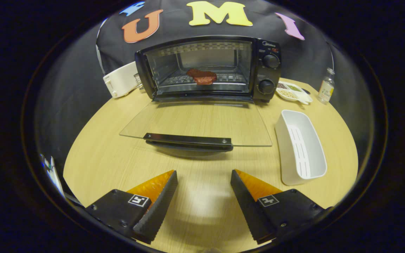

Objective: Open the toaster oven, put the food inside, and close the toaster oven door.

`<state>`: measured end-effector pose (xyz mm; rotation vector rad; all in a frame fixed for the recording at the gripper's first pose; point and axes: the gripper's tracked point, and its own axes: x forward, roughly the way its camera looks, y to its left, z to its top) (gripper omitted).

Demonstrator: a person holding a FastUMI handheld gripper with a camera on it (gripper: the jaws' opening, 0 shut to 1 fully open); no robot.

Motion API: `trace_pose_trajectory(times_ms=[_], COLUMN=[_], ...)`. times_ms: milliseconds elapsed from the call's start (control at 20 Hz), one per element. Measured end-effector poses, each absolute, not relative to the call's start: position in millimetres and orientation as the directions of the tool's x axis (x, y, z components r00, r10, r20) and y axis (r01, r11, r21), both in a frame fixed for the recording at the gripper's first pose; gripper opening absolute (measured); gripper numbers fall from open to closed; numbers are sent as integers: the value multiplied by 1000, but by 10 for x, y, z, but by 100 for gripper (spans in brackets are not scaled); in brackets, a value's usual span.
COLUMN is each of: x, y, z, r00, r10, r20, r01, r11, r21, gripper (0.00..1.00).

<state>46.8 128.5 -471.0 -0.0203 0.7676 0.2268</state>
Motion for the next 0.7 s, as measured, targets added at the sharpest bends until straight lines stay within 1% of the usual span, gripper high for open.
trace_pose_trajectory(times_ms=[350, 700], x=[732, 757], y=[1415, 1452], z=[-4749, -4612], r00=[706, 691], r10=[186, 203], r20=[-683, -694], r01=[-217, -245], r11=[975, 969], r21=[41, 40], gripper=[97, 98])
